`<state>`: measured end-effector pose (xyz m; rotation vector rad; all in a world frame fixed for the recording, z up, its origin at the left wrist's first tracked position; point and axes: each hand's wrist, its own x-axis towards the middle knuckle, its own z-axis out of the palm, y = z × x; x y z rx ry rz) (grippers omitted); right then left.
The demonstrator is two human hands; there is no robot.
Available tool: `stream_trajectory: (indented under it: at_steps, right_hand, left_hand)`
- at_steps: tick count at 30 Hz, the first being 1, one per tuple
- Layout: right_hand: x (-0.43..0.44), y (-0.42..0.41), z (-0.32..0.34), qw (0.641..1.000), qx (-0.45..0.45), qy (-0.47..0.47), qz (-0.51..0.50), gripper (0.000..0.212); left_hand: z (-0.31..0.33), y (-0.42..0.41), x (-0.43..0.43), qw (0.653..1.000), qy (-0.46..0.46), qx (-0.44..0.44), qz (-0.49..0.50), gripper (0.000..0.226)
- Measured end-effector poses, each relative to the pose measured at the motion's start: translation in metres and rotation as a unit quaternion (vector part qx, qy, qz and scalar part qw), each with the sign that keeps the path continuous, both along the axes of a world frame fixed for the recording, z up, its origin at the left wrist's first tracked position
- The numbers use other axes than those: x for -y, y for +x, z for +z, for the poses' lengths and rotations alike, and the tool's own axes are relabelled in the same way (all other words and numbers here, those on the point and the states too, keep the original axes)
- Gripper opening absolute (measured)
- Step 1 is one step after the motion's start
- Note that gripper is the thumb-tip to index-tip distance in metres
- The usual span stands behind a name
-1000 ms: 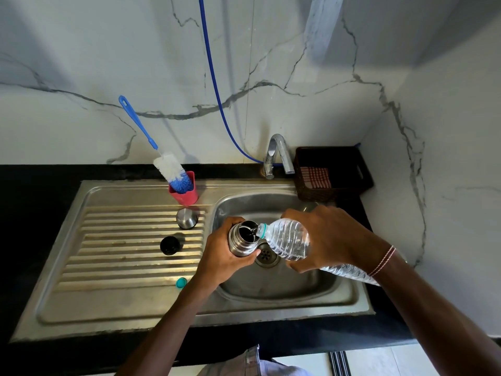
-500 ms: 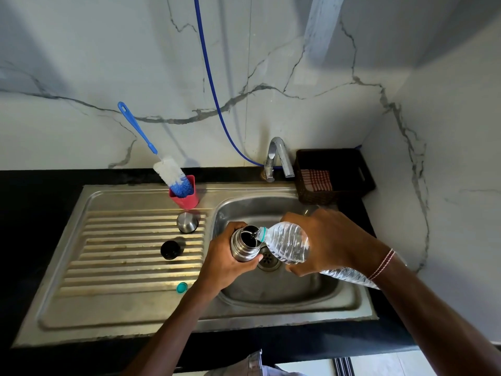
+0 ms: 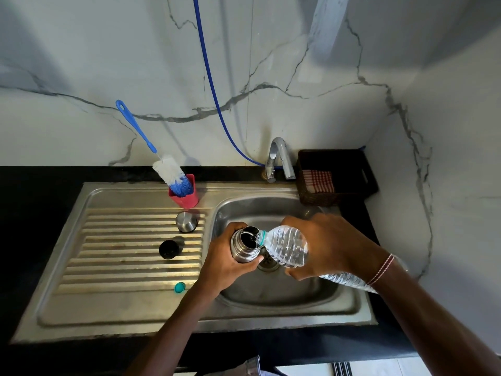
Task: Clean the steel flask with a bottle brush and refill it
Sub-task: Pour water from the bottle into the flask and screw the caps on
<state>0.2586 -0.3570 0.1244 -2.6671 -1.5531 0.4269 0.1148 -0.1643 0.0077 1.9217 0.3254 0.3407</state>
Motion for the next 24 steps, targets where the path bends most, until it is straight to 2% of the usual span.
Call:
stream_trajectory:
  at_steps: [24]
  right_hand:
    - [-0.005, 0.001, 0.003, 1.0, 0.019, -0.003, -0.003, 0.094]
  left_hand:
    - [-0.005, 0.01, -0.007, 1.0, -0.011, 0.014, -0.013, 0.069]
